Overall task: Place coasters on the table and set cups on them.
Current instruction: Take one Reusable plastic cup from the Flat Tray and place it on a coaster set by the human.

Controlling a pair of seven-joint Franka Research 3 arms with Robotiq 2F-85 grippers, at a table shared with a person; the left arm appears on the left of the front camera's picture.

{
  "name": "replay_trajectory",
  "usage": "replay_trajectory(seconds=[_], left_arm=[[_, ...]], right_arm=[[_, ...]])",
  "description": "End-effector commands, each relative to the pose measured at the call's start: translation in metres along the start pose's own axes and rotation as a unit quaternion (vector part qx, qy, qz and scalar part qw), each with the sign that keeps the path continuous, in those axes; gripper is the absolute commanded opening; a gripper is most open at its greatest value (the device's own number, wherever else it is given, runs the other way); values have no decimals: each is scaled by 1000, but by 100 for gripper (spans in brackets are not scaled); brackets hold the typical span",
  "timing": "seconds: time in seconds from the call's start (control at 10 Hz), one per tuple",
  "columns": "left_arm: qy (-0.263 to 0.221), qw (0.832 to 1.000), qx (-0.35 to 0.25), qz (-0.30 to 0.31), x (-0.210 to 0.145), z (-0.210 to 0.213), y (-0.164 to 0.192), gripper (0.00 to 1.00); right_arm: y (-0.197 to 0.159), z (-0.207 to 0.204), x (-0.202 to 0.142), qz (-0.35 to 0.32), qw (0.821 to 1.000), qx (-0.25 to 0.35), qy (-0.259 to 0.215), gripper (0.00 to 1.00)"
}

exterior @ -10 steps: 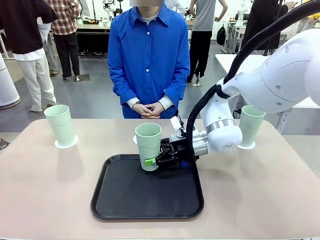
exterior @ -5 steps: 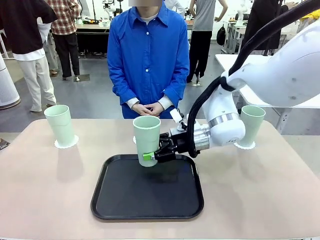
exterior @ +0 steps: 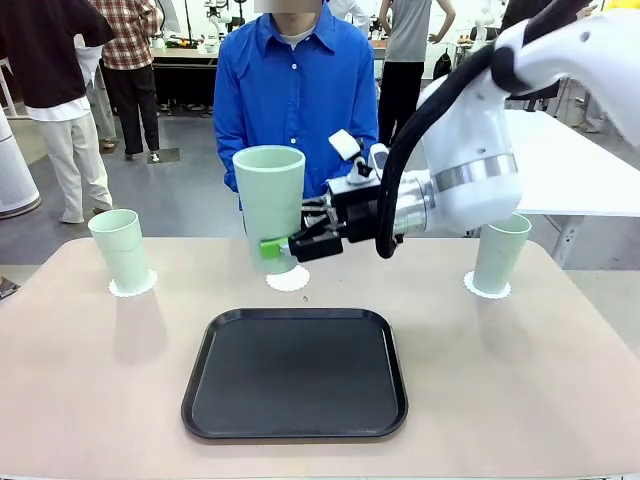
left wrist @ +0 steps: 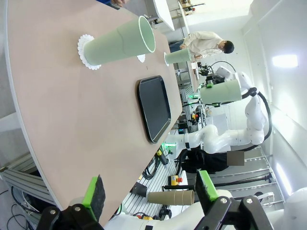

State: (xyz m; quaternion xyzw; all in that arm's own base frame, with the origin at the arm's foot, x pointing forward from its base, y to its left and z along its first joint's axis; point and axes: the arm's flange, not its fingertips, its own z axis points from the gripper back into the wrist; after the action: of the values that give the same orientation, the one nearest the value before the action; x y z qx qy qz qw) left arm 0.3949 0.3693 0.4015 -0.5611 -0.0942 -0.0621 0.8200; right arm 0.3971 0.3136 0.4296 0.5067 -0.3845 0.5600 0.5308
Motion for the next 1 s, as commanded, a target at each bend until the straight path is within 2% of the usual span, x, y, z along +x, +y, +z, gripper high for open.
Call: replay_trajectory(seconds=[0.0, 0.2, 0.3, 0.5, 0.6, 0.7, 0.9], left_arm=[[-1, 1000, 2, 0, -1, 1, -2, 100], [-1, 1000, 2, 0, -1, 1, -2, 100], [-1, 1000, 2, 0, -1, 1, -2, 100], [-1, 1000, 2, 0, -1, 1, -2, 100], [-1, 1000, 2, 0, -1, 1, -2, 100], [-1, 1000, 2, 0, -1, 1, -2, 100], [-1, 1000, 2, 0, -1, 1, -2, 100]], right_arm=[[10, -8, 20, 6, 1000, -27, 5, 22], [8, -10, 29, -7, 999, -46, 3, 22], [12, -5, 28, 17, 1000, -17, 6, 22], [12, -5, 28, 17, 1000, -17, 6, 22], [12, -6, 31, 15, 1000, -26, 9, 81], [-30, -2, 20, 0, 998, -60, -3, 81], [-97, 13, 6, -30, 996, -78, -31, 81]])
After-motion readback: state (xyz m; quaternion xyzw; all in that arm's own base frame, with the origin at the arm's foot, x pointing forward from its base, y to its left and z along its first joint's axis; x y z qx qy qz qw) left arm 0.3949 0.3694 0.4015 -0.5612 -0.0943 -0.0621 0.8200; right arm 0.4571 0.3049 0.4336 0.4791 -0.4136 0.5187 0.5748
